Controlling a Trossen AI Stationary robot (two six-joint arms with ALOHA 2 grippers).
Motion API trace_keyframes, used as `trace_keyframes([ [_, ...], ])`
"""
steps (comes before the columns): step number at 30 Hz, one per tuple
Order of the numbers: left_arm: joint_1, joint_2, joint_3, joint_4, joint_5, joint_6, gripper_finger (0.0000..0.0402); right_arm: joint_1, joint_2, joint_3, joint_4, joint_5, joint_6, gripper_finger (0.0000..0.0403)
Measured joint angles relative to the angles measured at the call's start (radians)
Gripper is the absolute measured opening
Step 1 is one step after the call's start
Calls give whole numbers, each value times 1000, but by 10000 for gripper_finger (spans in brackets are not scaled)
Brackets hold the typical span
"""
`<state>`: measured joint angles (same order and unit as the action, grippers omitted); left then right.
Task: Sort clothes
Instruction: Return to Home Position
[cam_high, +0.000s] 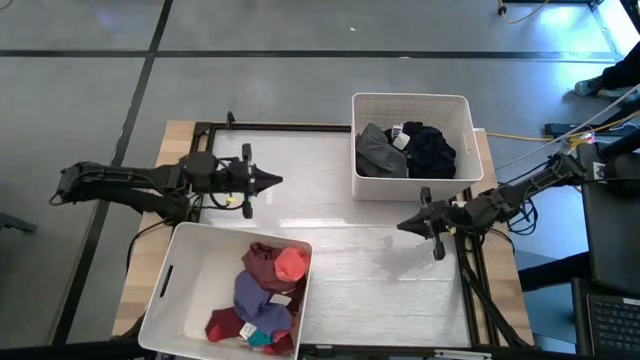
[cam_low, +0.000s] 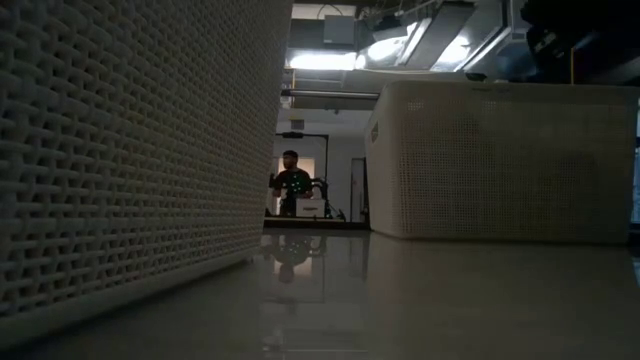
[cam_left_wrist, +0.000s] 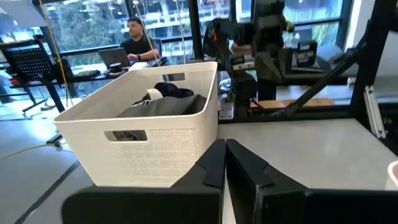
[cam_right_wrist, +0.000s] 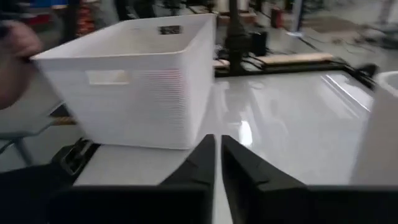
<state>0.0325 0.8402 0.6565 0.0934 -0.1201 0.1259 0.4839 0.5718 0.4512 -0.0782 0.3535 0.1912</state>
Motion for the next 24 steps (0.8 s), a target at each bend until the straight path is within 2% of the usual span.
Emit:
trace_keyframes([
  [3, 22, -47, -77, 72, 30, -17, 4, 0, -25, -66, 67, -42, -55, 6],
  [6, 40, -69, -127, 98, 73, -37, 2, -10, -35, -112, 132, -68, -91, 16],
  [10, 55, -70, -186, 151, 119, -40, 2, -78, -33, -161, 192, -152, -98, 16],
  [17, 80, -71, -280, 253, 122, -61, 1, -200, -39, -197, 213, -263, -84, 8],
  [24, 80, -126, -404, 381, 125, -85, 1, -203, -53, -255, 275, -268, -91, 14],
])
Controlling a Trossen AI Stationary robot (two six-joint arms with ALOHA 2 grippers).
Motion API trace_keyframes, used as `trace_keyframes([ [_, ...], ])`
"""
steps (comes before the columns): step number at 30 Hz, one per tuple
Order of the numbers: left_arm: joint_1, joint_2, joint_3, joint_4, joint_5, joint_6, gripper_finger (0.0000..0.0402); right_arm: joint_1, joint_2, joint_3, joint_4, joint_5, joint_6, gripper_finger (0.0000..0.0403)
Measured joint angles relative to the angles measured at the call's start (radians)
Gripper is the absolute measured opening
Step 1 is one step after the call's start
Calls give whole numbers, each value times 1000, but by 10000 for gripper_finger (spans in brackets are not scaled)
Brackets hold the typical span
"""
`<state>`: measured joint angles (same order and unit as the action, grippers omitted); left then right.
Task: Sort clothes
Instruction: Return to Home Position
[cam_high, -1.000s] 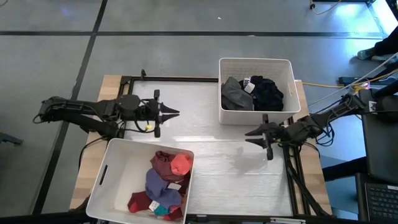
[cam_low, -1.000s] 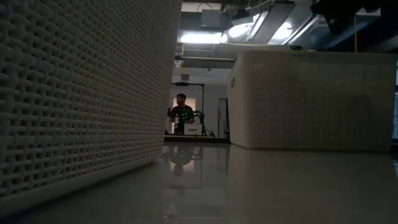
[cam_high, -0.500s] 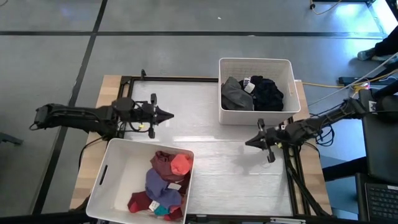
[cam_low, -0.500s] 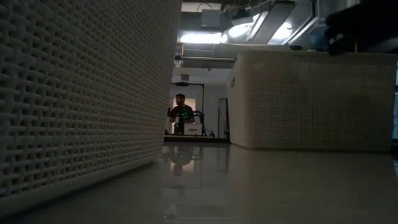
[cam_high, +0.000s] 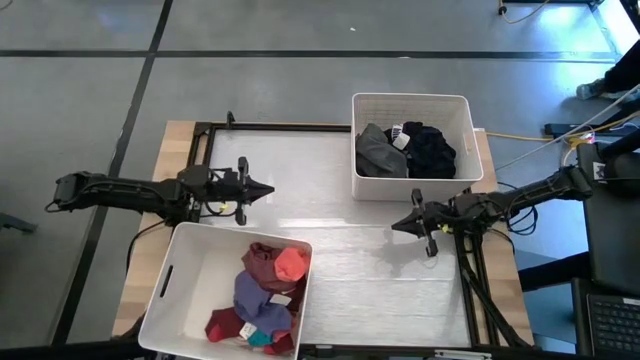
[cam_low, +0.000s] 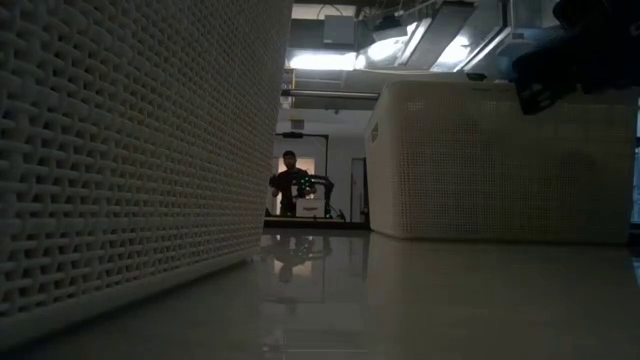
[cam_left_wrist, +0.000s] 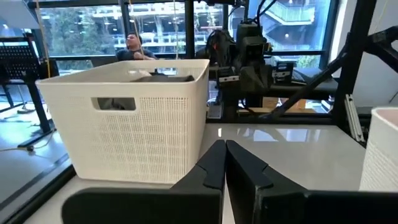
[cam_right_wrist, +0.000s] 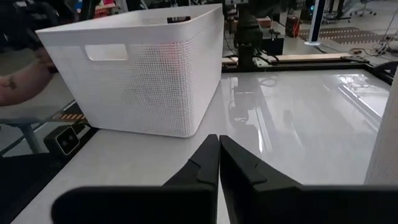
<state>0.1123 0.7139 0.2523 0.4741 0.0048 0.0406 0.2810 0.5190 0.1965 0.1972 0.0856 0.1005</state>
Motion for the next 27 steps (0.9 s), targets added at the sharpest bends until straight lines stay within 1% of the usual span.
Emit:
trace_keyframes([
  [3, 0, -43, -45, 8, 0, -13, 3, 0, -2, -32, 50, 0, 5, 9],
  [7, 0, -111, -100, 12, -2, -40, 3, 0, 0, -55, 45, 17, 30, 5],
  [14, 0, -225, -205, 7, -40, -67, 3, 0, -1, -62, 40, 18, 51, 8],
  [17, 0, -267, -243, 4, -42, -70, 1, 0, -1, -62, 39, -3, 50, 8],
  [21, 0, -309, -243, -57, -45, -71, 1, 0, 0, -62, 39, -52, 47, 5],
  [24, 0, -332, -243, -66, -45, -70, 1, 0, 0, -62, 40, -48, 45, 4],
  [27, 0, -344, -243, -71, -45, -68, 3, 0, 0, -62, 40, -19, 45, 4],
])
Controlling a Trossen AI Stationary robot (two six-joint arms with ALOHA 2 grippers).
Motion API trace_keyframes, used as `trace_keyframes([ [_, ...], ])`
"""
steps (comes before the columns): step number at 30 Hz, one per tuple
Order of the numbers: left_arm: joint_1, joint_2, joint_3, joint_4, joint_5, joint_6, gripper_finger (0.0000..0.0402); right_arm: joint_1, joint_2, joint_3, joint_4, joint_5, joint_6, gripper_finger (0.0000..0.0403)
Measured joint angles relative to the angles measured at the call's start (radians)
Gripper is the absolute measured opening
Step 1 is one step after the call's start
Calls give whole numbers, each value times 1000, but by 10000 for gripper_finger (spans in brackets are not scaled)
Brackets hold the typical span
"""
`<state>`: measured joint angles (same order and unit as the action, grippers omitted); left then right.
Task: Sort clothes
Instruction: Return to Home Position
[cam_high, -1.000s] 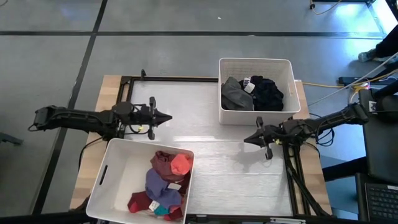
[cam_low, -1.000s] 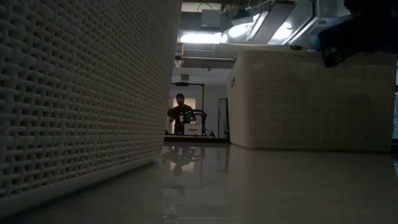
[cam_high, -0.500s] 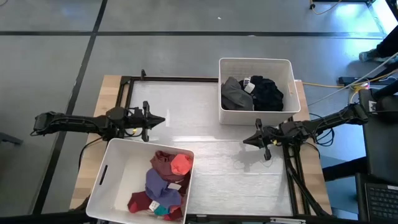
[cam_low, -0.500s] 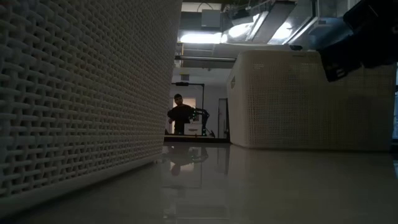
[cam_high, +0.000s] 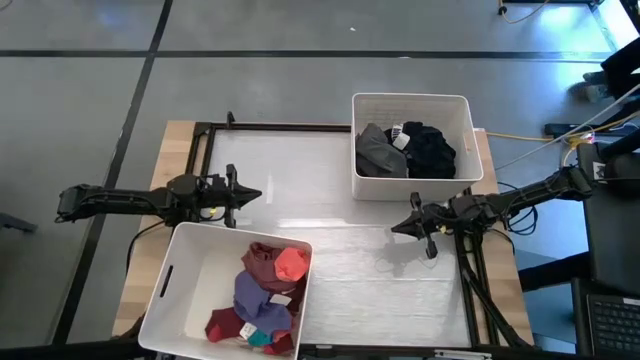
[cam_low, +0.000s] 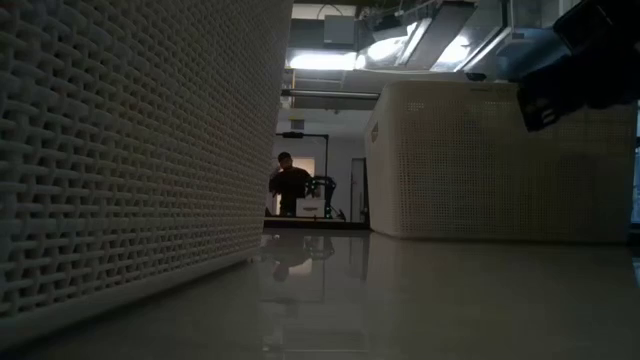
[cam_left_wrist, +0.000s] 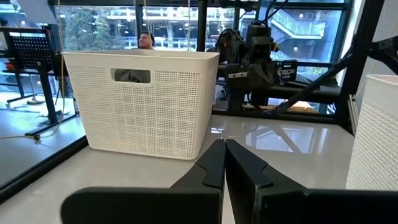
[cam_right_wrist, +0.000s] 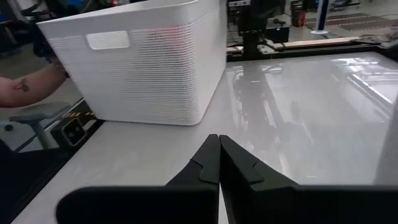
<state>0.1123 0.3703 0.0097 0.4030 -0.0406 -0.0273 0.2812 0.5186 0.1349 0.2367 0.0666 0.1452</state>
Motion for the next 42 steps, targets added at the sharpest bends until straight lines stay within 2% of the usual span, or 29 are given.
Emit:
trace_keyframes([
  [5, 0, -3, 0, -9, 0, 0, 1, 0, -4, -85, 113, -3, -1, 4],
  [9, 0, -3, 0, -15, 0, 1, 2, 0, -52, -115, 113, -15, -11, 4],
  [18, 0, -3, 0, -27, -1, 8, 3, 0, -271, -116, -76, 54, -67, 3],
  [23, 0, -3, 0, -27, -5, 8, 4, 0, -413, -116, -176, -15, -67, 3],
  [27, 0, -3, 0, -26, -5, 8, 4, 0, -519, -114, -229, -31, -75, 3],
  [33, 0, -4, 0, -25, -3, 4, 4, 0, -508, -113, -224, 26, -94, 3],
  [42, 0, -25, 0, -63, -24, -1, 4, 0, -504, -113, -230, 24, -93, 3],
])
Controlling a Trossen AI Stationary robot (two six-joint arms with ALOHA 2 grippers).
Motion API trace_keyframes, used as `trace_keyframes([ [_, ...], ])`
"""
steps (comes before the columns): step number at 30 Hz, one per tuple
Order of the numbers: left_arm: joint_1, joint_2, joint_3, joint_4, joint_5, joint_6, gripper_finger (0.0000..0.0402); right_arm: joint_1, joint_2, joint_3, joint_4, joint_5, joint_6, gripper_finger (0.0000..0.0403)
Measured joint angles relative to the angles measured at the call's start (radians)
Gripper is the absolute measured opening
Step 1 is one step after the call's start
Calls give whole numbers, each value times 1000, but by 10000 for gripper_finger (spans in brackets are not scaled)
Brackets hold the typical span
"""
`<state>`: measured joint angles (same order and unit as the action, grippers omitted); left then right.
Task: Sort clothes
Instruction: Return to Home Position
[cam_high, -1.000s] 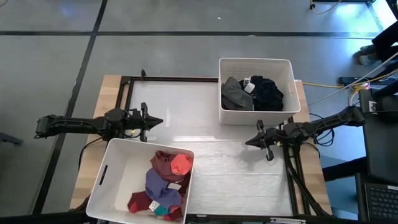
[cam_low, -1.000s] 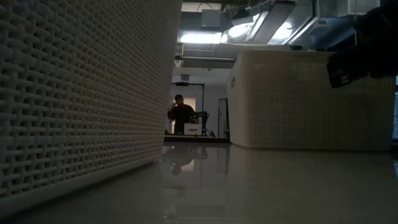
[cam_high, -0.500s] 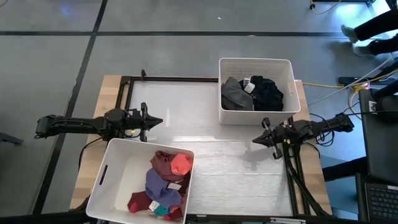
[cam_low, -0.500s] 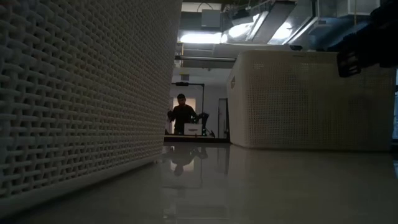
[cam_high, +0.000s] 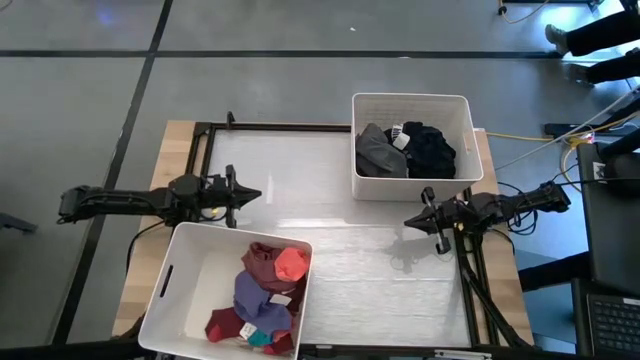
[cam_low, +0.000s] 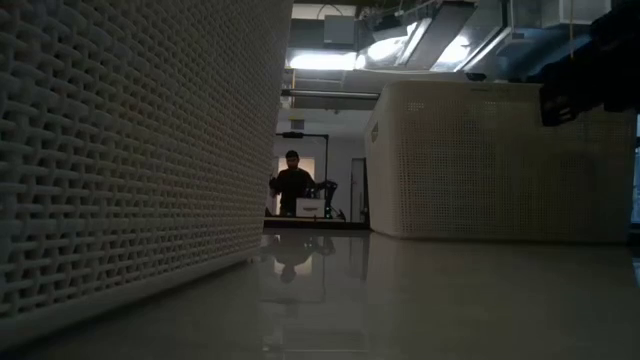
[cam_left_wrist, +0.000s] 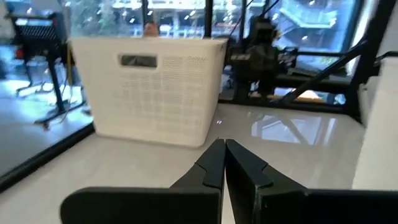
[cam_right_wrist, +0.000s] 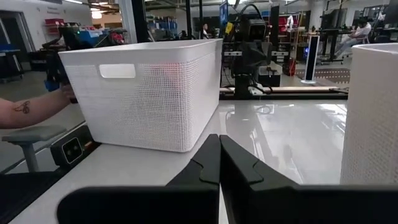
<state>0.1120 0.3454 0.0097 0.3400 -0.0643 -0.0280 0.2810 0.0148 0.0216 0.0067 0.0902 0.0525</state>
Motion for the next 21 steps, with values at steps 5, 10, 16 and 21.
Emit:
trace_keyframes([
  [5, 0, -81, 0, -113, -29, -30, 4, 0, 1, 0, 1, 0, 1, 3],
  [10, 0, -208, 0, -204, -70, -47, 3, 0, 0, -1, 1, 1, 3, 3],
  [16, -9, -343, 0, -308, -64, -44, 3, 0, 0, -1, 0, 3, 3, 3],
  [21, -15, -342, 0, -310, -63, -21, 3, 0, 0, -2, 0, 3, 2, 3],
])
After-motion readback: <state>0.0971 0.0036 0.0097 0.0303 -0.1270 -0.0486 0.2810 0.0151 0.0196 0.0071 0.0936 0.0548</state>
